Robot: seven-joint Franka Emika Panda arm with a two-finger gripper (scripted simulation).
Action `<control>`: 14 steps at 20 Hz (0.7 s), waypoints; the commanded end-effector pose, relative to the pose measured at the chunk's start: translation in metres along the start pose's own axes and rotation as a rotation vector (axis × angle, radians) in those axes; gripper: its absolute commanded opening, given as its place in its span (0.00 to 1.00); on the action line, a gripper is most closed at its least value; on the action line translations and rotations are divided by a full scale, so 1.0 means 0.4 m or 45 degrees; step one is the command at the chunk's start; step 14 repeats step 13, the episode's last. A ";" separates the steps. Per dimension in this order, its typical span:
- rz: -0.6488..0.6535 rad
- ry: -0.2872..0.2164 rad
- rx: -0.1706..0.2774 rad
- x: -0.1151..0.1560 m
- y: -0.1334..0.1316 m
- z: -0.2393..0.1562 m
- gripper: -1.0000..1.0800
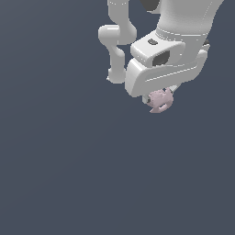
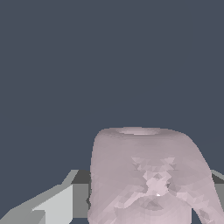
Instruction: Pick up the object and move it to a goal position.
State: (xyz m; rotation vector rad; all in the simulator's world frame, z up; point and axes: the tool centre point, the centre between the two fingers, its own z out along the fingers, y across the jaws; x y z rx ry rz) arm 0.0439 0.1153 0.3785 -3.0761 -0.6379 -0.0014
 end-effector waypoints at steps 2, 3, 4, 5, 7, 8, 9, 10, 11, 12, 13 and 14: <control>0.001 -0.001 0.000 0.016 -0.008 -0.029 0.00; 0.001 -0.001 0.000 0.020 -0.009 -0.035 0.00; 0.001 -0.001 0.000 0.023 -0.011 -0.041 0.00; 0.001 -0.001 0.000 0.026 -0.012 -0.045 0.00; 0.001 -0.001 0.000 0.031 -0.014 -0.053 0.00; 0.001 -0.001 0.000 0.033 -0.014 -0.056 0.00; 0.001 -0.001 0.000 0.034 -0.015 -0.058 0.00; 0.001 -0.001 0.000 0.035 -0.015 -0.060 0.00; 0.001 -0.001 0.000 0.036 -0.016 -0.061 0.00; 0.001 -0.001 0.000 0.036 -0.016 -0.062 0.00; 0.001 -0.001 0.000 0.037 -0.016 -0.062 0.00; 0.001 -0.001 0.000 0.037 -0.016 -0.062 0.00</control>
